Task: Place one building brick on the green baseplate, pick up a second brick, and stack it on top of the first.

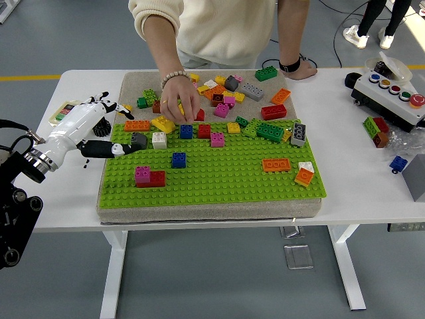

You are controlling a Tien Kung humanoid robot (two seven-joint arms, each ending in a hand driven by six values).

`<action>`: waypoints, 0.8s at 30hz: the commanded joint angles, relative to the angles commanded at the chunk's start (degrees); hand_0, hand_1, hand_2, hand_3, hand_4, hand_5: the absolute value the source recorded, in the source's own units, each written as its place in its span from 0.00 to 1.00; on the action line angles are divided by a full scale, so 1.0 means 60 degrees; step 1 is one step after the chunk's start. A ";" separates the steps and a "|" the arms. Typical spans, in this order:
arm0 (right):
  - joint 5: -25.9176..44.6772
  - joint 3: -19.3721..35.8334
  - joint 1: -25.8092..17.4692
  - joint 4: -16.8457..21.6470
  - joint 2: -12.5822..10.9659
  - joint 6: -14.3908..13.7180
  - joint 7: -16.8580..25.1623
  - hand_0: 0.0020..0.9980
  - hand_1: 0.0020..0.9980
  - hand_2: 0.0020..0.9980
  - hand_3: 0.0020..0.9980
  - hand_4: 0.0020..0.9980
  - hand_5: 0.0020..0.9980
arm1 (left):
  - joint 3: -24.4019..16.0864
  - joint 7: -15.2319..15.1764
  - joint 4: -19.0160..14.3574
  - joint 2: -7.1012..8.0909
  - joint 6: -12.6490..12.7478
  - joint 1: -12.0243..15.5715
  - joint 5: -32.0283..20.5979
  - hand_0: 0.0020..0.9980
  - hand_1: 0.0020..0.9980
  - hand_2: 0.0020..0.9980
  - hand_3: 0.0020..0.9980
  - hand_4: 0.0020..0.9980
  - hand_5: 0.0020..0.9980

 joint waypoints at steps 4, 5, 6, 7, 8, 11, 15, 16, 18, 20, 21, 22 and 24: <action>-0.0008 -0.0013 -0.0006 0.0000 -0.0005 0.0006 0.0002 0.74 0.66 0.71 0.59 0.92 0.50 | 0.0084 -0.0032 -0.0032 0.0005 -0.0019 0.0003 0.0021 0.95 0.75 0.73 0.65 1.00 0.53; -0.0011 -0.0021 -0.0005 0.0000 -0.0005 0.0005 0.0006 0.74 0.66 0.71 0.59 0.92 0.50 | 0.0151 -0.0040 -0.0041 -0.0002 -0.0019 0.0001 0.0050 0.95 0.75 0.73 0.65 1.00 0.53; -0.0013 -0.0026 -0.0005 0.0000 -0.0004 0.0005 0.0009 0.74 0.66 0.71 0.59 0.92 0.50 | 0.0196 -0.0045 -0.0046 -0.0007 -0.0018 -0.0001 0.0069 0.95 0.75 0.73 0.65 1.00 0.53; -0.0017 -0.0030 0.0003 0.0000 -0.0004 0.0000 0.0020 0.74 0.66 0.71 0.59 0.92 0.50 | 0.0329 -0.0058 -0.0026 -0.0030 -0.0023 -0.0022 0.0138 0.95 0.75 0.73 0.65 1.00 0.53; -0.0017 -0.0031 0.0005 0.0000 -0.0004 -0.0001 0.0022 0.74 0.66 0.71 0.59 0.92 0.50 | 0.0360 -0.0061 -0.0022 -0.0035 -0.0024 -0.0027 0.0154 0.95 0.75 0.73 0.65 1.00 0.53; -0.0006 -0.0039 0.0014 0.0000 0.0000 -0.0005 0.0042 0.74 0.66 0.71 0.59 0.92 0.50 | 0.0680 -0.0070 0.0065 -0.0105 -0.0083 -0.0106 0.0327 0.96 0.76 0.72 0.65 0.99 0.41; 0.0009 -0.0023 0.0010 0.0000 0.0000 0.0002 0.0049 0.74 0.66 0.71 0.59 0.92 0.50 | 0.1035 -0.0079 0.0188 -0.0188 -0.0196 -0.0265 0.0327 0.96 0.76 0.72 0.65 0.99 0.41; 0.0014 -0.0017 0.0009 0.0000 0.0001 0.0003 0.0054 0.74 0.66 0.71 0.59 0.92 0.50 | 0.1110 -0.0079 0.0239 -0.0215 -0.0242 -0.0320 0.0327 0.97 0.76 0.72 0.65 0.98 0.38; 0.0022 -0.0010 0.0011 0.0000 0.0001 0.0001 0.0065 0.74 0.66 0.71 0.59 0.92 0.50 | 0.1202 -0.0064 0.0352 -0.0269 -0.0391 -0.0441 0.0327 0.97 0.76 0.72 0.65 0.98 0.38; 0.0028 -0.0005 0.0014 0.0000 0.0000 -0.0001 0.0077 0.74 0.66 0.71 0.59 0.92 0.50 | 0.1264 -0.0054 0.0479 -0.0309 -0.0558 -0.0574 0.0327 0.97 0.76 0.72 0.65 0.98 0.38; 0.0030 -0.0002 0.0015 0.0000 0.0000 -0.0002 0.0082 0.74 0.66 0.71 0.59 0.92 0.50 | 0.1290 -0.0053 0.0536 -0.0323 -0.0624 -0.0635 0.0327 0.97 0.76 0.72 0.65 0.98 0.38; 0.0034 0.0003 0.0016 0.0000 -0.0002 -0.0001 0.0089 0.74 0.66 0.71 0.59 0.92 0.50 | 0.1323 -0.0050 0.0608 -0.0340 -0.0707 -0.0718 0.0327 1.00 0.79 0.75 0.72 0.99 0.33; 0.0035 0.0004 0.0011 0.0000 -0.0006 0.0008 0.0088 0.74 0.66 0.71 0.59 0.92 0.50 | 0.1391 -0.0035 0.0771 -0.0382 -0.0811 -0.0877 0.0327 1.00 0.79 0.75 0.72 0.99 0.33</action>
